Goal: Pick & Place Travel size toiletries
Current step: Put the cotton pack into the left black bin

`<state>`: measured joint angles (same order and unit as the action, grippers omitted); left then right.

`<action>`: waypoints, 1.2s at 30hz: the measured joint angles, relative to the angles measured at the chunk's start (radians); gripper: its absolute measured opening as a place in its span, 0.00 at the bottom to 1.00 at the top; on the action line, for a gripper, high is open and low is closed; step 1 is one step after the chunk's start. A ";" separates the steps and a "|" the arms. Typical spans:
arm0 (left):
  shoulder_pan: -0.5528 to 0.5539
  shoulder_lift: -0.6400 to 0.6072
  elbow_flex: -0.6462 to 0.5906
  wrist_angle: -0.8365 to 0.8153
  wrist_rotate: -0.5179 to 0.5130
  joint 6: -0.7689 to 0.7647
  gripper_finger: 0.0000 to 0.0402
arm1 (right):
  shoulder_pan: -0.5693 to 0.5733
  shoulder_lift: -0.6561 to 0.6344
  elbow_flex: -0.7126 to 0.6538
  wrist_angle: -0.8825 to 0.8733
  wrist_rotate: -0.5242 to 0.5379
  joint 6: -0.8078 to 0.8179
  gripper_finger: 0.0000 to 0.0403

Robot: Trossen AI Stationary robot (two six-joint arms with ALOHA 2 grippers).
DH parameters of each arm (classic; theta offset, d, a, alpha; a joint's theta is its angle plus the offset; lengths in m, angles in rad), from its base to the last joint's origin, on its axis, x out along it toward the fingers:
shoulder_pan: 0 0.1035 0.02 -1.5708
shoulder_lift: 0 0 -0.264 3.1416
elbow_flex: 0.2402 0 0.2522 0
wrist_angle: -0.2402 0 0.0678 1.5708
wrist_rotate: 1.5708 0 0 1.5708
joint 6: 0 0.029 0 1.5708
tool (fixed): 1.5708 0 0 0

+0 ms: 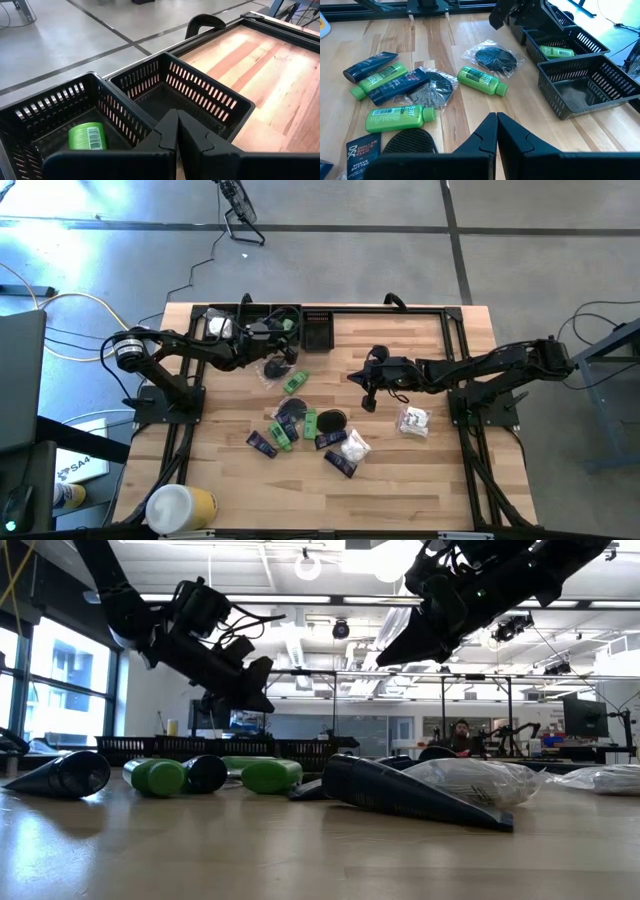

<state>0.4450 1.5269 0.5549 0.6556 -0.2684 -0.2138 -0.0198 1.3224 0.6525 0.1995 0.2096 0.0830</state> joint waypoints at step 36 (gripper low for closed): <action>-0.314 -0.284 -0.001 -0.148 0.183 0.274 0.01 | 0.000 0.000 0.000 0.022 0.000 0.000 0.01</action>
<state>0.1311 1.2427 0.5541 0.5075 -0.0857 0.0598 -0.0200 1.3224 0.6525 0.2218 0.2096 0.0834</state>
